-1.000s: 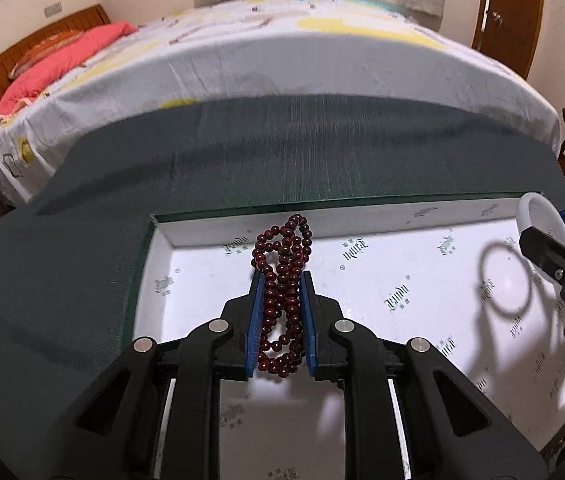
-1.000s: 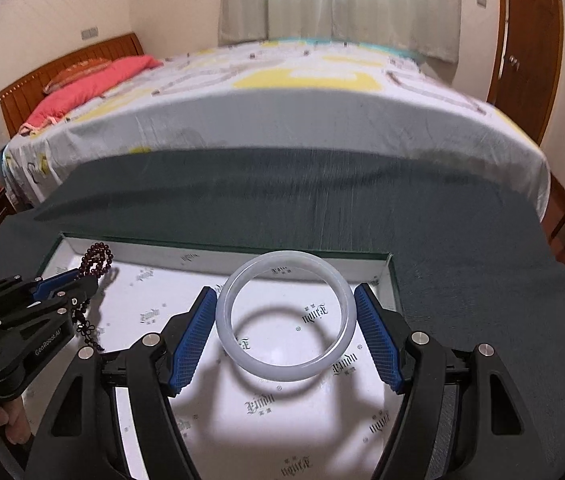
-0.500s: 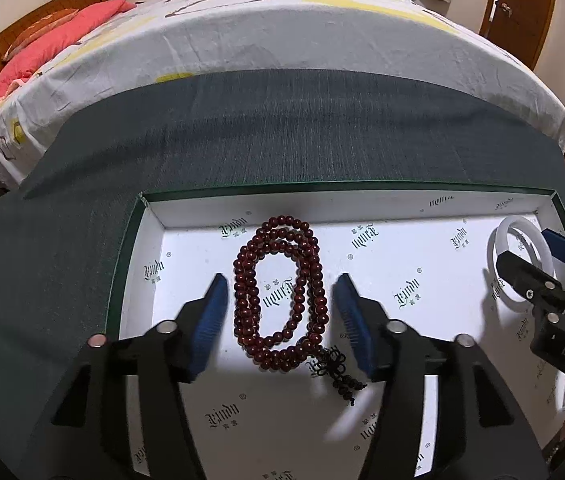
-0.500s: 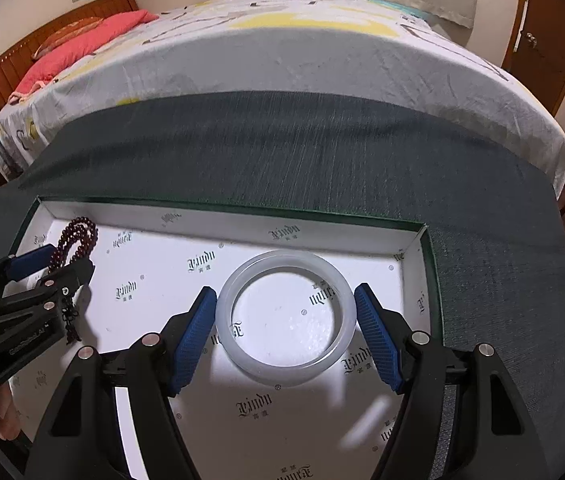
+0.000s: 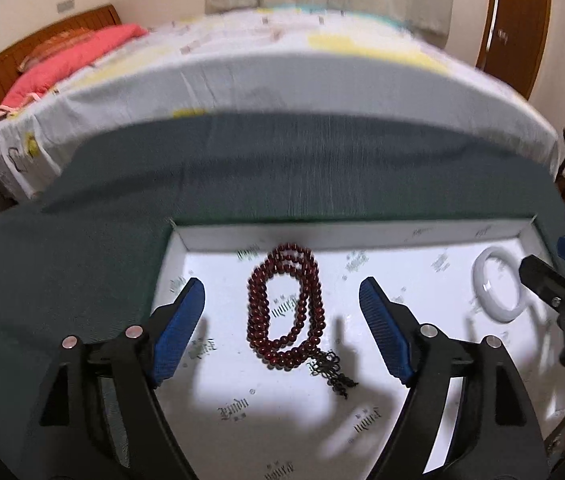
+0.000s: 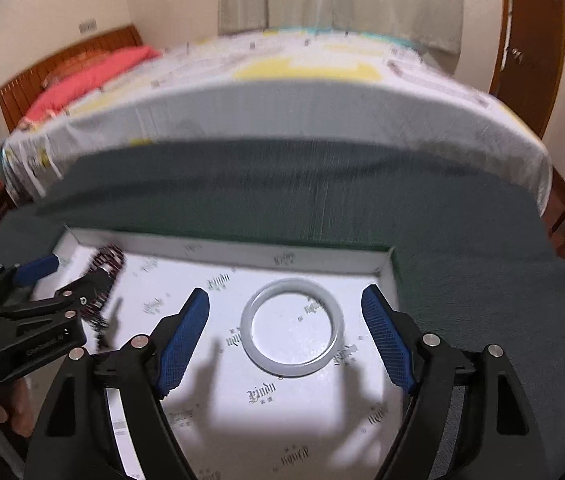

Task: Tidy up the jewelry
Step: 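Move both tools back over the remaining jewelry on the table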

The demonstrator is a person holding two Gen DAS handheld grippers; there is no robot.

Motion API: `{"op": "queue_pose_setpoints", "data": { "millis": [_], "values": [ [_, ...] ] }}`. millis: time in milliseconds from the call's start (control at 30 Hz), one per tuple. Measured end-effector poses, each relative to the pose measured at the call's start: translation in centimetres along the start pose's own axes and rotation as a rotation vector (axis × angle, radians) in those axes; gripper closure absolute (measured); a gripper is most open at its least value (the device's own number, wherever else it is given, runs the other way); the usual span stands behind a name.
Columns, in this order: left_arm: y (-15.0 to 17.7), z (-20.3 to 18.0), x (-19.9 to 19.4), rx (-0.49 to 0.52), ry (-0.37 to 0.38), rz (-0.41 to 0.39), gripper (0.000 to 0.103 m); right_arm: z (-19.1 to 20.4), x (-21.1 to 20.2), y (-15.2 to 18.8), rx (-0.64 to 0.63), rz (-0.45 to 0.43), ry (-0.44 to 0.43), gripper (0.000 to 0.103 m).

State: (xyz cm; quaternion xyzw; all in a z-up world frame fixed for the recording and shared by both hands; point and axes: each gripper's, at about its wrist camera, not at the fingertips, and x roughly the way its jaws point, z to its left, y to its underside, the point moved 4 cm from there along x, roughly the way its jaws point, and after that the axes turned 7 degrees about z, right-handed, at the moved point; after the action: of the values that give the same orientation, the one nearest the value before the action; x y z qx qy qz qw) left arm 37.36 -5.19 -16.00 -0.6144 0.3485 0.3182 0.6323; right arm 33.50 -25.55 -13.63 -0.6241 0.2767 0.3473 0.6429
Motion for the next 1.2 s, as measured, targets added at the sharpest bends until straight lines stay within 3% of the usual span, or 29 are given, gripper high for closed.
{"op": "queue_pose_setpoints", "data": {
  "millis": [200, 333, 500, 900, 1100, 1200],
  "values": [
    [1.4, 0.5, -5.1, -0.013, -0.002, -0.141, 0.024, -0.8, -5.2, 1.6, 0.021, -0.109, 0.011, 0.027],
    [3.1, 0.5, -7.8, -0.006, -0.006, -0.184, 0.024, -1.3, -7.9, 3.9, 0.036, -0.150, 0.029, 0.027],
    [6.6, 0.7, -10.7, -0.013, 0.005, -0.203, 0.024, -1.7, -9.9, 7.7, 0.058, -0.140, 0.035, 0.027],
    [15.5, 0.8, -14.0, -0.012, -0.003, -0.169, 0.024, -3.0, -12.7, 18.0, 0.058, -0.081, 0.080, 0.027],
    [19.8, 0.3, -13.1, 0.006, -0.020, -0.089, 0.024, -3.1, -11.6, 22.0, 0.047, -0.025, 0.071, 0.028],
    [21.0, 0.1, -13.1, 0.020, -0.031, -0.079, 0.024, -2.8, -11.1, 23.4, 0.048, -0.004, 0.056, 0.036]
  ]
}}
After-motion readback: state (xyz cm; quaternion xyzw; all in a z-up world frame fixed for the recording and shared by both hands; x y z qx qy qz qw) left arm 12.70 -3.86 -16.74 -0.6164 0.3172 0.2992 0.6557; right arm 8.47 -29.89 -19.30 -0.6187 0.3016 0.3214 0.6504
